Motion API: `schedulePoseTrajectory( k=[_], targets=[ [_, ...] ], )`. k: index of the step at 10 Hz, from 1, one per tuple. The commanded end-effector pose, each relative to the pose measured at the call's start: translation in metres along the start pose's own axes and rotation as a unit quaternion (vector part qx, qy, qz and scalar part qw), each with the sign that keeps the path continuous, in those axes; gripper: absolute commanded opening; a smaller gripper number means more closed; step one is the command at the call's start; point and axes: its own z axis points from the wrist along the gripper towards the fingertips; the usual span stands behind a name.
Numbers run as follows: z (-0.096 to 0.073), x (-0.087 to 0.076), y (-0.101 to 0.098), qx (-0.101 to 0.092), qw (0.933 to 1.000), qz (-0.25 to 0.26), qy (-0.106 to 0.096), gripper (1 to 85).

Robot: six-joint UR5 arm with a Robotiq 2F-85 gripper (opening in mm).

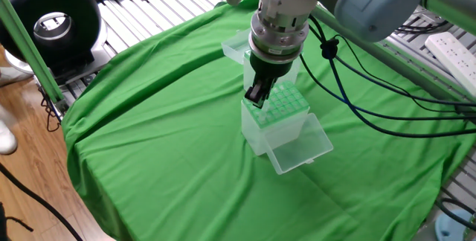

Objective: Insert a large pipette tip into the holder for large pipette tips

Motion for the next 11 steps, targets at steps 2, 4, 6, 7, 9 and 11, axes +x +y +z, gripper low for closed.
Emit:
schedulePoseTrajectory(
  k=[2, 4, 6, 7, 9, 11],
  targets=[
    [-0.001, -0.004, 0.009, -0.019, 0.9990, 0.039, -0.006, 26.7],
    [-0.001, -0.004, 0.009, -0.020, 0.9985, 0.051, -0.007, 21.0],
    [-0.001, -0.006, 0.015, -0.033, 0.9985, 0.042, -0.010, 27.7],
    [-0.001, -0.006, 0.012, -0.028, 0.9990, 0.034, -0.009, 30.7],
    [-0.003, -0.002, 0.001, -0.010, 0.9998, 0.016, 0.001, 31.0],
    [-0.014, -0.003, -0.003, -0.007, 0.9998, 0.011, 0.012, 32.3]
  ],
)
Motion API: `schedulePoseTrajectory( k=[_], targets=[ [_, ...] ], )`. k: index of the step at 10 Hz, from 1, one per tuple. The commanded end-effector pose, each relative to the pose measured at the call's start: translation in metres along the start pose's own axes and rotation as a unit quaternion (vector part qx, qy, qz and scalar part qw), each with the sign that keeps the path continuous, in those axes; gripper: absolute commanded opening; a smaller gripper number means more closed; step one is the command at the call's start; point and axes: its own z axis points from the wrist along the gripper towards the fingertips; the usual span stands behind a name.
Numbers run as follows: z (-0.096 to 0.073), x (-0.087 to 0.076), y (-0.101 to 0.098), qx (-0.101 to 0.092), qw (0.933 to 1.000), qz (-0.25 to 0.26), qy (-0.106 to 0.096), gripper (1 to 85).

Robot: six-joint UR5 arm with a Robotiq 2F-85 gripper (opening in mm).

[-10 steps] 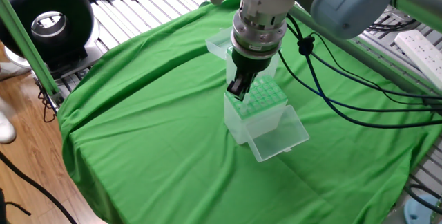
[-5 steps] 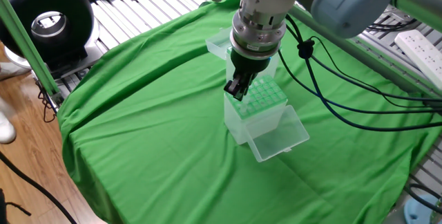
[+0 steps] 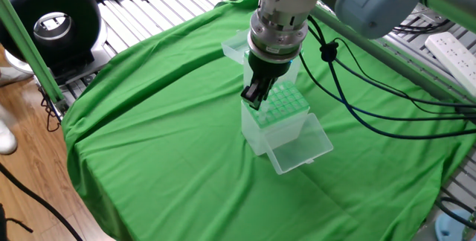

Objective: Insert a large pipette tip into the holder for large pipette tips

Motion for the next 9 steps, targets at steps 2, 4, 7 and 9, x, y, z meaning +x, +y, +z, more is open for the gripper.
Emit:
schedulePoseTrajectory(
  k=[2, 4, 7, 9],
  targets=[
    [-0.013, 0.005, -0.004, 0.002, 0.9998, 0.001, 0.020, 32.3],
    [-0.013, 0.014, -0.004, 0.002, 0.9992, 0.010, 0.038, 32.0],
    [-0.015, 0.031, 0.002, -0.008, 0.9973, 0.016, 0.071, 32.0],
    [0.007, 0.016, -0.001, -0.002, 0.9989, 0.016, 0.045, 32.7]
  ],
)
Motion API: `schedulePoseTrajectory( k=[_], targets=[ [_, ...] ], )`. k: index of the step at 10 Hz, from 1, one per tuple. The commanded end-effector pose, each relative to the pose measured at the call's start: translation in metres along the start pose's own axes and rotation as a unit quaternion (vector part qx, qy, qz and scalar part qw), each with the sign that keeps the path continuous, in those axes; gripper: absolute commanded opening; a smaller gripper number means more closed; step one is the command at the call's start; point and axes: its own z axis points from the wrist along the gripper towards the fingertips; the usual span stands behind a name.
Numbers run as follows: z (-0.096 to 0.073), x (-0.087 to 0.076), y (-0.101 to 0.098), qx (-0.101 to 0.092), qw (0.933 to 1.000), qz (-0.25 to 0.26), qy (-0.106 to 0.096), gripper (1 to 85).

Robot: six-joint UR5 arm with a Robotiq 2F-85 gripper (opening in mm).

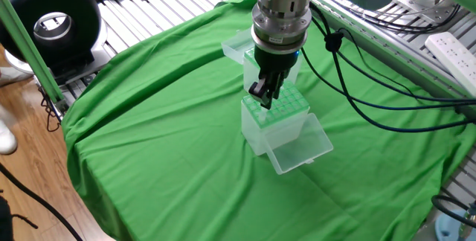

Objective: Insert a large pipette tip into the holder for large pipette tips

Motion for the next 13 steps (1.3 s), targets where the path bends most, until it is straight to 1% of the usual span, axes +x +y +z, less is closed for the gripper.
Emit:
schedulePoseTrajectory(
  k=[1, 2, 3, 4, 5, 6, 7, 9, 11, 12, 13],
  targets=[
    [0.013, -0.004, -0.001, 0.004, 1.0000, 0.007, 0.002, 32.3],
    [0.007, -0.001, 0.002, 0.000, 0.9999, 0.009, 0.006, 32.0],
    [0.006, 0.000, 0.004, -0.003, 0.9999, 0.010, 0.007, 31.3],
    [0.010, 0.000, 0.006, -0.003, 0.9999, 0.013, 0.006, 31.3],
    [0.010, 0.002, 0.008, 0.000, 0.9998, 0.017, 0.007, 31.7],
    [0.007, 0.004, 0.010, 0.000, 0.9998, 0.018, 0.010, 31.7],
    [0.007, 0.004, 0.010, 0.000, 0.9998, 0.017, 0.009, 31.3],
    [0.018, -0.001, 0.006, 0.005, 0.9999, 0.015, -0.001, 30.0],
    [0.020, -0.007, 0.005, 0.003, 0.9999, 0.008, -0.010, 28.7],
    [0.019, -0.008, 0.003, 0.005, 0.9999, 0.005, -0.008, 28.7],
    [0.015, -0.004, 0.002, 0.010, 0.9999, 0.008, 0.003, 29.0]
  ],
)
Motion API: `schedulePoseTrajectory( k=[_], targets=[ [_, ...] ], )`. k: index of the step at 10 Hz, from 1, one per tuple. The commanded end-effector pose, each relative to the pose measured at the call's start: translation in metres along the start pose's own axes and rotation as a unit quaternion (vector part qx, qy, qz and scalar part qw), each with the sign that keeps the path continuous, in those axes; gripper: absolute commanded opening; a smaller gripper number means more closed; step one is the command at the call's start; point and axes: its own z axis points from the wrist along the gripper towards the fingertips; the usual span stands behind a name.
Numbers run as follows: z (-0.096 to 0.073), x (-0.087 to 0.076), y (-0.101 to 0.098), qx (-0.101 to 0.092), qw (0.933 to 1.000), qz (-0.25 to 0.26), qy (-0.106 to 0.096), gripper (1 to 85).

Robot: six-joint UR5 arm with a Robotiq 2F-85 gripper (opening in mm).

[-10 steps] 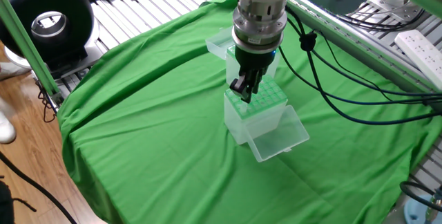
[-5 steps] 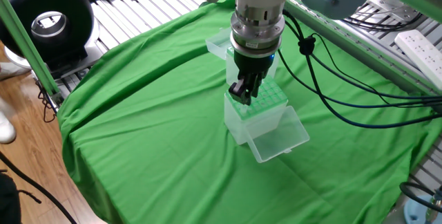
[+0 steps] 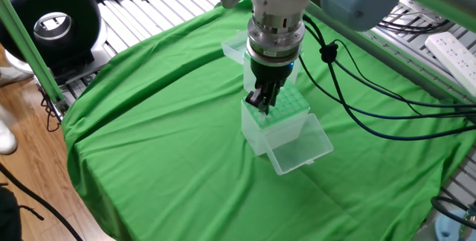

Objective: Insert a large pipette tip into the holder for large pipette tips

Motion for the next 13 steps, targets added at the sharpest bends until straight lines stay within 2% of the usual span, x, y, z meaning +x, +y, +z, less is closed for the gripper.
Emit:
schedulePoseTrajectory(
  k=[1, 3, 5, 7, 9, 13],
  targets=[
    [-0.003, -0.002, 0.003, -0.006, 1.0000, 0.000, 0.001, 28.7],
    [-0.001, -0.004, 0.002, -0.008, 1.0000, -0.001, -0.002, 27.7],
    [-0.001, -0.003, 0.002, -0.007, 0.9999, 0.008, -0.001, 19.0],
    [-0.003, -0.002, -0.004, 0.006, 0.9998, 0.017, 0.002, 3.0],
    [-0.009, 0.000, -0.006, 0.013, 0.9997, 0.022, 0.006, 1.0],
    [-0.043, 0.009, -0.007, 0.009, 0.9993, 0.026, 0.025, 1.0]
  ],
)
